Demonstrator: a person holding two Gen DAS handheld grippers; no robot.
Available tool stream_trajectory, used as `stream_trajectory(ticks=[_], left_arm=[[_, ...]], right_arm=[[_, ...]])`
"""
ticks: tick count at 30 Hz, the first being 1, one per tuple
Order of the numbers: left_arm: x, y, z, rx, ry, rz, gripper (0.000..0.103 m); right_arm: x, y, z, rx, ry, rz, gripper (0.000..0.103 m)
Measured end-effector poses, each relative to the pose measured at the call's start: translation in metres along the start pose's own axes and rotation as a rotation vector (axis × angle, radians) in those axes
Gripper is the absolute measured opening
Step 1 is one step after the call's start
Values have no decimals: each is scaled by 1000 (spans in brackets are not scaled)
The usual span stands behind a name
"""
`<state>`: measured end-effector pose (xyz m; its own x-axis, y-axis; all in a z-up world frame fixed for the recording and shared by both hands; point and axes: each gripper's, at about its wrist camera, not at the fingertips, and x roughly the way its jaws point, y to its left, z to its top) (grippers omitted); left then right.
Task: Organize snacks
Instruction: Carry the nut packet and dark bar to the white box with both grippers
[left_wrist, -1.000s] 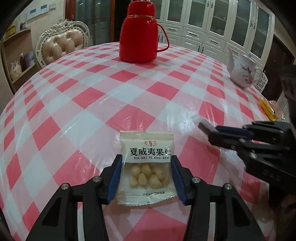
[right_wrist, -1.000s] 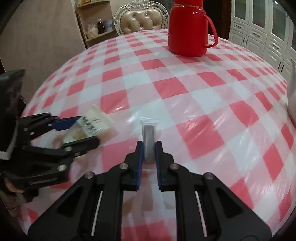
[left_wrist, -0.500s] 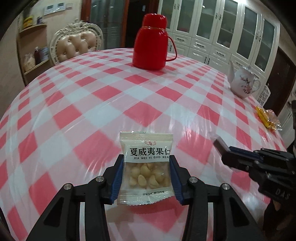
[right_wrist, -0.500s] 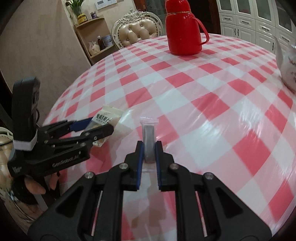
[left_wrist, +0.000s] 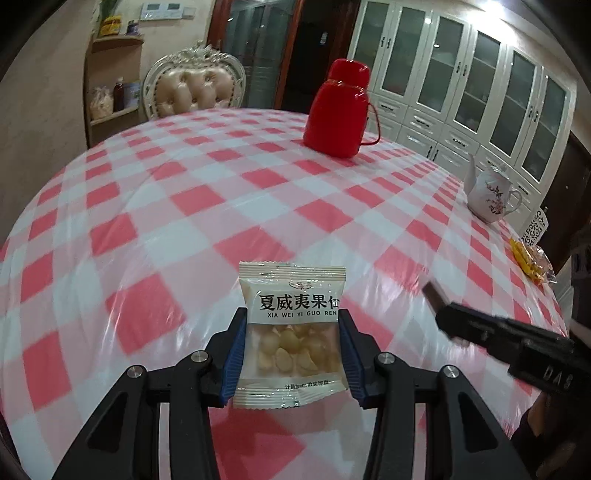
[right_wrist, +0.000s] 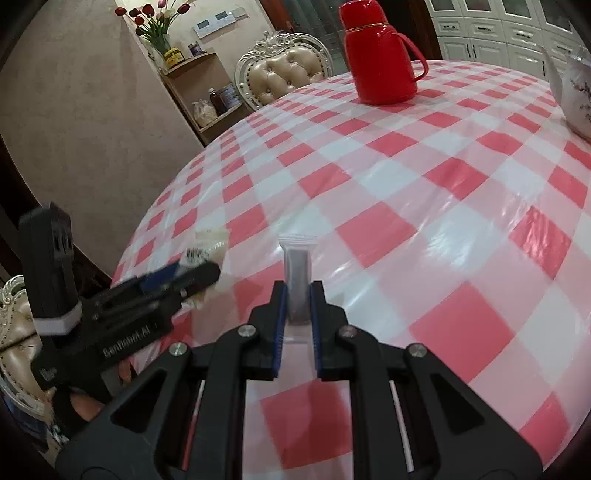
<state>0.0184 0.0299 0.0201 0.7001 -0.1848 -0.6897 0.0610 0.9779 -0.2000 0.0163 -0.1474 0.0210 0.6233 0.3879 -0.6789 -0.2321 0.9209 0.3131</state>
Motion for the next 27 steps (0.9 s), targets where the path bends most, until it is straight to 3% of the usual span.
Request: stream_trajectory(ticks=[7, 15, 27], left_arm=[[-25, 19, -14, -61, -31, 0, 47], [-57, 48, -38, -75, -49, 50, 47], [-101, 98, -65, -118, -90, 115, 47]], right_arm=[[5, 22, -9, -44, 10, 33, 16], [14, 52, -22, -92, 40, 66, 16], [47, 136, -48, -227, 110, 149, 16]])
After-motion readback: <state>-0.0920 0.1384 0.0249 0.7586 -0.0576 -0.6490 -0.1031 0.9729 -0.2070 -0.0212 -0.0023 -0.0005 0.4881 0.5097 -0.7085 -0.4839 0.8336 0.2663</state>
